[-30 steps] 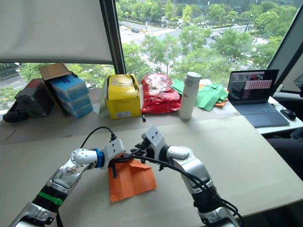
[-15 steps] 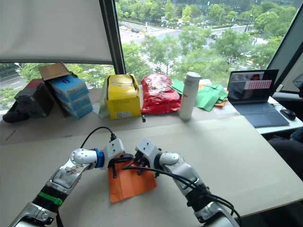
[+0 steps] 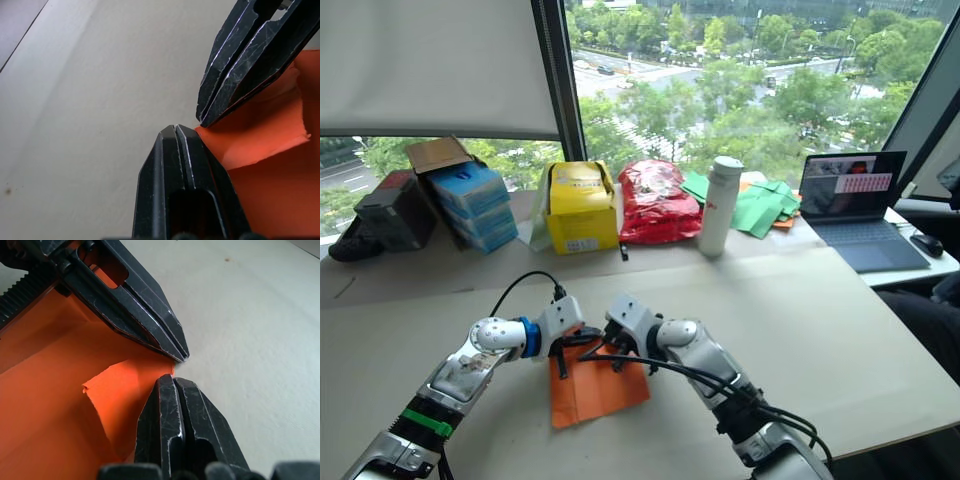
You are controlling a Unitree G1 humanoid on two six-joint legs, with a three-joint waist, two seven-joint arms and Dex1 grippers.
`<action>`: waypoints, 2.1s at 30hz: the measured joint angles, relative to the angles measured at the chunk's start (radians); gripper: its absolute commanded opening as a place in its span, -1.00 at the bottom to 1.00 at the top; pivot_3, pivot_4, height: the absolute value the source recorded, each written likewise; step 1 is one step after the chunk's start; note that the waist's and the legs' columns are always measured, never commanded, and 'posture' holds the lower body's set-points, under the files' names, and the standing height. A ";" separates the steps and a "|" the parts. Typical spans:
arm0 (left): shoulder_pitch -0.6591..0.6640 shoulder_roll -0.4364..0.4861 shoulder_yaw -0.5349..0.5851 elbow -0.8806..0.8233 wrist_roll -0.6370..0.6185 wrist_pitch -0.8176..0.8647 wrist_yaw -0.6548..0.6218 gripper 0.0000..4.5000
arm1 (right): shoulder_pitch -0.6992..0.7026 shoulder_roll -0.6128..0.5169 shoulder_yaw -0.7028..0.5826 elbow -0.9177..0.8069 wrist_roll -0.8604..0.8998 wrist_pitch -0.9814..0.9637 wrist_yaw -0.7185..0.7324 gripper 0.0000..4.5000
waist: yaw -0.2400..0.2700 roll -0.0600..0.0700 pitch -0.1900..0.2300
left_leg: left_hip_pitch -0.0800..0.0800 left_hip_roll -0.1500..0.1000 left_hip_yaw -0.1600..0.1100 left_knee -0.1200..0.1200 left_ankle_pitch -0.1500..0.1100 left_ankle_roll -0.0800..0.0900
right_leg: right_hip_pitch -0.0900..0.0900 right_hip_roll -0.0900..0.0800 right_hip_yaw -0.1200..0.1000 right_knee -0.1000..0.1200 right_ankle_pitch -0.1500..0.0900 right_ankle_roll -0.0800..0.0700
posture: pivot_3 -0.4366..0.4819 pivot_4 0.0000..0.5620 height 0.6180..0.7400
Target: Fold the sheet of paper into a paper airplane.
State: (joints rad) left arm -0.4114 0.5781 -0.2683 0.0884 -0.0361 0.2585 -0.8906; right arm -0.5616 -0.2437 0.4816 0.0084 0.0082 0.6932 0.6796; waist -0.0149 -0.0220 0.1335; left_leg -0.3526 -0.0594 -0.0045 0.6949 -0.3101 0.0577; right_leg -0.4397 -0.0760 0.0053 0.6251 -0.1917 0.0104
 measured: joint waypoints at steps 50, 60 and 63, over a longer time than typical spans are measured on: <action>0.010 0.003 0.006 0.003 0.008 -0.032 0.005 -1.00 | 0.125 -0.033 -0.014 -0.152 0.067 -0.012 -0.008 -0.98 | 0.001 0.000 0.001 | -0.001 0.000 -0.001 0.000 -0.001 0.001 | 0.000 -0.001 0.000 -0.002 0.000 0.001 | -0.05 -0.47 1.00; 0.066 -0.001 0.068 -0.076 -0.040 0.089 0.027 -1.00 | 0.077 -0.021 0.014 -0.103 0.044 -0.012 -0.002 -0.98 | -0.006 0.000 0.001 | -0.001 0.001 -0.002 -0.001 -0.001 0.001 | 0.000 0.000 0.001 -0.002 0.000 0.000 | -0.05 -0.47 1.00; 0.107 -0.012 0.138 -0.130 -0.109 0.207 0.047 -1.00 | 0.075 -0.020 0.015 -0.096 0.044 -0.012 -0.001 -0.98 | -0.005 0.000 0.001 | -0.001 0.001 -0.002 -0.001 -0.001 0.001 | 0.000 0.000 0.001 -0.002 0.000 0.000 | -0.05 -0.47 1.00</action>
State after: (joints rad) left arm -0.3042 0.5658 -0.1304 -0.0415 -0.1447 0.4654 -0.8438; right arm -0.4871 -0.2640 0.4966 -0.0872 0.0520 0.6807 0.6791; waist -0.0204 -0.0216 0.1341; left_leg -0.3532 -0.0582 -0.0062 0.6939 -0.3110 0.0590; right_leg -0.4394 -0.0761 0.0061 0.6234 -0.1922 0.0108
